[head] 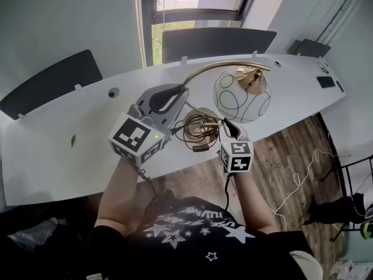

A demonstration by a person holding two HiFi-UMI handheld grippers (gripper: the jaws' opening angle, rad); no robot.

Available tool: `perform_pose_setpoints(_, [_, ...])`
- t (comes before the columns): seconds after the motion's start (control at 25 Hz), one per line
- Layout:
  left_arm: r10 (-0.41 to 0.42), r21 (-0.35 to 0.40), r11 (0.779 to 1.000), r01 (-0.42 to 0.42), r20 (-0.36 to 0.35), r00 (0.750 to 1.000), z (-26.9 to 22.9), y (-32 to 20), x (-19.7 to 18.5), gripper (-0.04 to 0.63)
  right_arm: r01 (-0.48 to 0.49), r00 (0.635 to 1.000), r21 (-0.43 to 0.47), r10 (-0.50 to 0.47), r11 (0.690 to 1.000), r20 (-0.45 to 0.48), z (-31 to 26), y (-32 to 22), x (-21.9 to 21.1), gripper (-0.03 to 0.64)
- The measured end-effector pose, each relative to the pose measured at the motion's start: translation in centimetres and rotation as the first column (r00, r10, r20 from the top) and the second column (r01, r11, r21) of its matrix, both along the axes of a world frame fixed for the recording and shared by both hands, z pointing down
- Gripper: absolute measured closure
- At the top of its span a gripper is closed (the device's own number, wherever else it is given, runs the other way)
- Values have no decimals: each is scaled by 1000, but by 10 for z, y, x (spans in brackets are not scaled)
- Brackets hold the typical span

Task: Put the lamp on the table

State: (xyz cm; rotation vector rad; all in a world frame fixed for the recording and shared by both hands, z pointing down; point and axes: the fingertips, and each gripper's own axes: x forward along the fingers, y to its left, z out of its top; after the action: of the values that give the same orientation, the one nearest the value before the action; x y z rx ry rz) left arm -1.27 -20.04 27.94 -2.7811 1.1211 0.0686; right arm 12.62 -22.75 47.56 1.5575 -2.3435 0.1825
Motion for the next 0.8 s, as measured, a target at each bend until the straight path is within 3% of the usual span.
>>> perform_pose_setpoints(0.48, [-11,2,1000,11,-12,1000,21,-18,8,565,42,999,-6,-42,999,2,26,-19,3,569])
perform_pose_setpoints(0.8, [-159,-24,987,159,18,987,23,-71,31,565,166,986,0,-166,986,-28,26,-88,24,569])
